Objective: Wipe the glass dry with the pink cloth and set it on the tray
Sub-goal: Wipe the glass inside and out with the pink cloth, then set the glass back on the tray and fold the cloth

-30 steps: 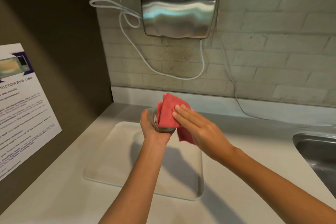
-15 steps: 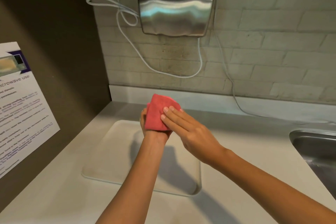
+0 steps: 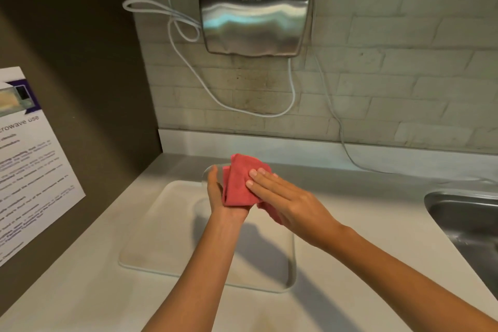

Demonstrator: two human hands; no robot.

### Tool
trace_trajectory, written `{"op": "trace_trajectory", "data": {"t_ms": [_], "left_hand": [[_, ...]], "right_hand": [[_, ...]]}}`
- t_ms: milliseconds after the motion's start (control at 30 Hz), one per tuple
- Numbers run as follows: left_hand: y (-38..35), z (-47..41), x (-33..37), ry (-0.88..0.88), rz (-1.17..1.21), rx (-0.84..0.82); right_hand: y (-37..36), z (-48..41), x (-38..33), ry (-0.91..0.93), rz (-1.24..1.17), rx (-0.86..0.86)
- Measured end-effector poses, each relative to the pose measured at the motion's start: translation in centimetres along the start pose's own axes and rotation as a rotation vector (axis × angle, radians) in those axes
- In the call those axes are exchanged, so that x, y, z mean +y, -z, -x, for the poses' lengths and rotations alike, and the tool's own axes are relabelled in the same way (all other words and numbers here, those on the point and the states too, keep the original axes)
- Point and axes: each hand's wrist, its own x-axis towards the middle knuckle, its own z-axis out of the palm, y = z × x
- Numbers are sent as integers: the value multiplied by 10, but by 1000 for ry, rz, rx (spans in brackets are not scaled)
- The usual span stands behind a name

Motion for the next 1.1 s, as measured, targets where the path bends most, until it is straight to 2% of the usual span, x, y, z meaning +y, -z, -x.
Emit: {"op": "trace_trajectory", "data": {"t_ms": [167, 267, 333, 467, 533, 667, 767, 933, 1000, 1100], "left_hand": [[-5, 4, -1, 42, -86, 9], [-5, 11, -7, -3, -234, -61], [-5, 12, -10, -22, -313, -84], [-8, 11, -9, 31, -314, -24], [-8, 13, -7, 32, -325, -21], [-3, 19, -4, 59, -296, -58], [0, 19, -4, 96, -274, 24], [2, 20, -3, 27, -367, 103], [7, 21, 0, -3, -434, 126], [15, 23, 1, -100, -607, 136]], "right_hand": [[17, -20, -8, -286, -378, 73], [30, -39, -12, -382, -534, -35], [32, -50, -11, -428, -555, -79], [29, -62, -5, -602, -534, -3], [27, -58, -9, -592, -553, 4], [22, -39, -15, -447, -617, -108], [19, -33, -8, -631, -737, 46], [18, -23, 0, -1007, -1358, 443], [19, -16, 6, -1131, -1496, 500], [18, -2, 13, -1222, -1561, 518]]}}
